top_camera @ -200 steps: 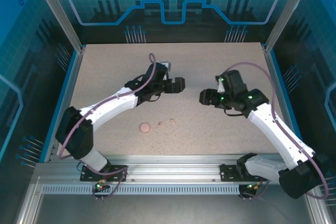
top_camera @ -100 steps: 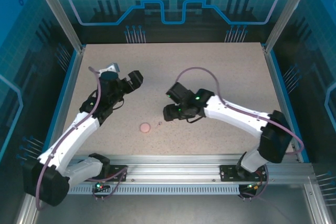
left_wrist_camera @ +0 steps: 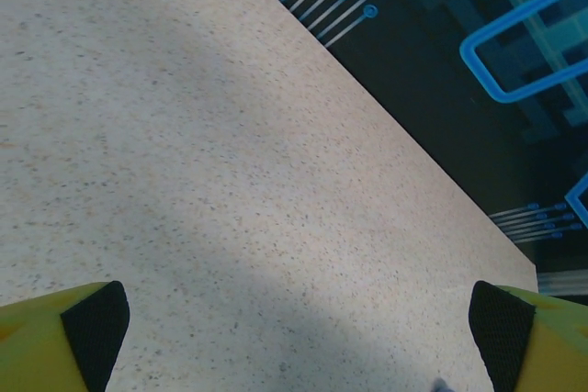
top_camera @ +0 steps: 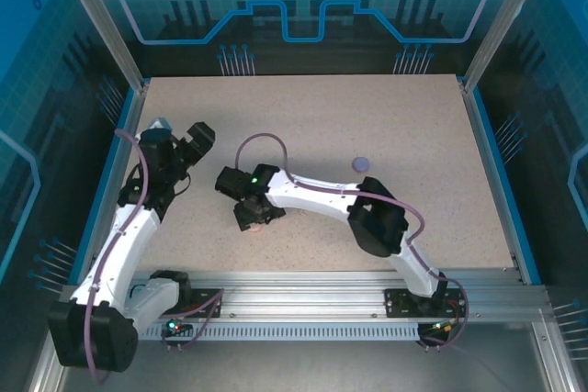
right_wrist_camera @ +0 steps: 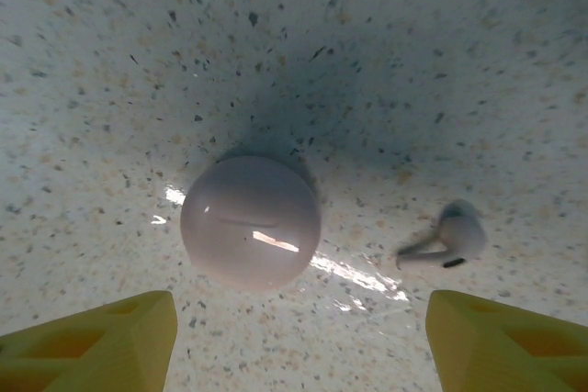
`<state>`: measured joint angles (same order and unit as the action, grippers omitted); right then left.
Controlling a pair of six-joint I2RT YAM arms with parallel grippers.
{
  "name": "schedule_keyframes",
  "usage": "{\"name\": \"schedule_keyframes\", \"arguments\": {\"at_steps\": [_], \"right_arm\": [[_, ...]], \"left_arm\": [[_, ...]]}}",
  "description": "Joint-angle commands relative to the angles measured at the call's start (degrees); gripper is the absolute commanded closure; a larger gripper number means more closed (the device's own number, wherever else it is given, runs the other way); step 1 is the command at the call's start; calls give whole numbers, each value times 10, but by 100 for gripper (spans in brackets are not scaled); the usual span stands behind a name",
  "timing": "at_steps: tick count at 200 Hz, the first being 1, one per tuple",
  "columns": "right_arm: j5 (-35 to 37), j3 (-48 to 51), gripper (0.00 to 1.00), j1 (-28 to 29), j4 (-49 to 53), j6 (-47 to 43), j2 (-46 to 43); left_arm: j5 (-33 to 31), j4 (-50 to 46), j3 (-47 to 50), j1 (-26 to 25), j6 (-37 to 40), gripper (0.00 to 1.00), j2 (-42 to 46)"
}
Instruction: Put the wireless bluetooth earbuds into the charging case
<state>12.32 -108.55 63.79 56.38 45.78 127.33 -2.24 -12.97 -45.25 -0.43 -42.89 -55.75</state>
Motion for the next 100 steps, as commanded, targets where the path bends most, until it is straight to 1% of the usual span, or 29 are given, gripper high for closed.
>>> {"name": "schedule_keyframes", "arguments": {"at_steps": [1,41,100], "right_arm": [[5,-43,28,7,53,27,35],[-9,-95,28,7,61,22,88],[-9,-141,29,5,89,28,124]], "left_arm": [[32,-1,9,23,-20,1,22],[45,5,12,34,-20,1,26],[47,14,16,36,-16,1,26]]}}
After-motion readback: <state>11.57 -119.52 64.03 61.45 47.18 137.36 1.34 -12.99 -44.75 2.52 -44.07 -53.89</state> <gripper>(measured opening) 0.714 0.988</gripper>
